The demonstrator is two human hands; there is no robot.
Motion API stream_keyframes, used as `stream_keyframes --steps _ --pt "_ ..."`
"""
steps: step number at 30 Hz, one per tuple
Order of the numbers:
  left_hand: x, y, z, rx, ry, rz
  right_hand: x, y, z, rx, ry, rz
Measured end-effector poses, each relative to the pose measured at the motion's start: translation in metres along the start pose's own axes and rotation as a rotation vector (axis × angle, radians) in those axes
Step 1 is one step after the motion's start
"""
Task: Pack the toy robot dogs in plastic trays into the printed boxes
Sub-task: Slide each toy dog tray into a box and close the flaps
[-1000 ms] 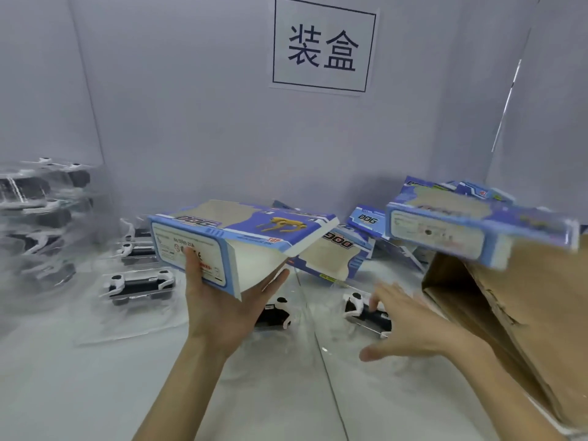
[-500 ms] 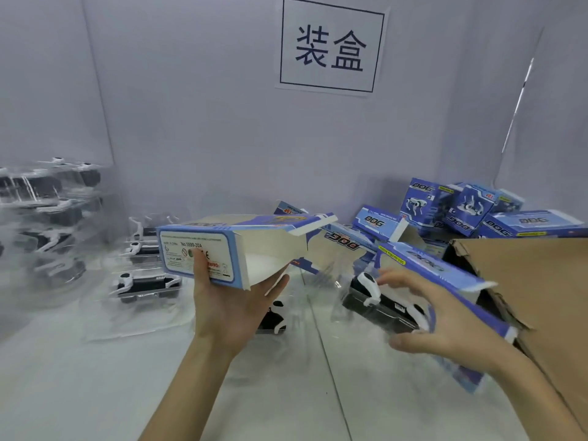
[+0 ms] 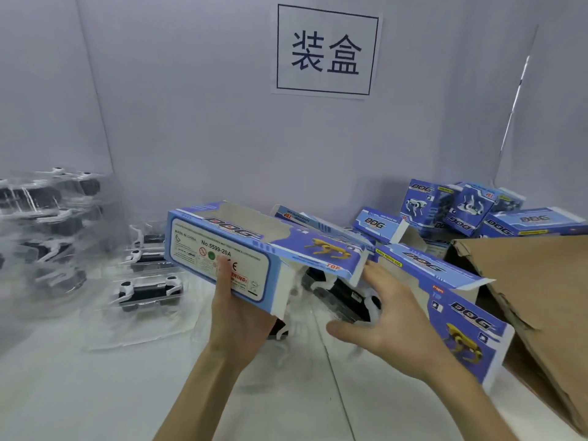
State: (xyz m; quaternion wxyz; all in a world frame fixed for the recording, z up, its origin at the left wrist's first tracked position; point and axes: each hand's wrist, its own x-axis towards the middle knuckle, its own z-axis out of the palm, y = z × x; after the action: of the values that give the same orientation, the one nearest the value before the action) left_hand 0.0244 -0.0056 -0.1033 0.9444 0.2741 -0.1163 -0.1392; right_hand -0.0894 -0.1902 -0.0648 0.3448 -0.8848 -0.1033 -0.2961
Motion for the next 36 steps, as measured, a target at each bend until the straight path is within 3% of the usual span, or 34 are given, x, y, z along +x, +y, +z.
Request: stream_keyframes --steps 4,10,16,18,21,23,29,33,36 --pt "-0.001 -0.001 0.001 0.038 -0.038 0.023 0.002 -0.007 0.019 0.043 0.028 0.037" --pt "0.004 0.003 -0.002 -0.005 -0.023 0.03 0.011 -0.014 0.017 -0.116 -0.062 -0.036" --pt "0.001 -0.007 0.002 0.075 -0.064 0.024 0.016 -0.026 0.022 -0.1 0.08 -0.082" --pt "0.002 -0.006 0.001 0.081 -0.073 0.051 0.018 -0.028 0.016 -0.064 -0.019 -0.084" --pt "0.004 0.003 -0.002 0.033 0.002 0.033 0.016 -0.026 -0.009 0.062 -0.326 -0.045" --pt "0.004 0.005 -0.002 -0.021 0.018 -0.014 0.014 -0.022 -0.023 0.093 -0.367 -0.077" --pt "-0.003 0.001 0.002 0.062 -0.068 -0.089 0.016 -0.013 -0.016 0.329 -0.056 -0.116" --pt "-0.005 -0.002 0.004 0.056 -0.167 -0.149 0.017 -0.011 0.011 0.484 0.294 0.031" --pt "-0.005 -0.011 0.005 0.069 -0.289 -0.153 0.026 -0.013 0.029 0.56 0.415 0.16"
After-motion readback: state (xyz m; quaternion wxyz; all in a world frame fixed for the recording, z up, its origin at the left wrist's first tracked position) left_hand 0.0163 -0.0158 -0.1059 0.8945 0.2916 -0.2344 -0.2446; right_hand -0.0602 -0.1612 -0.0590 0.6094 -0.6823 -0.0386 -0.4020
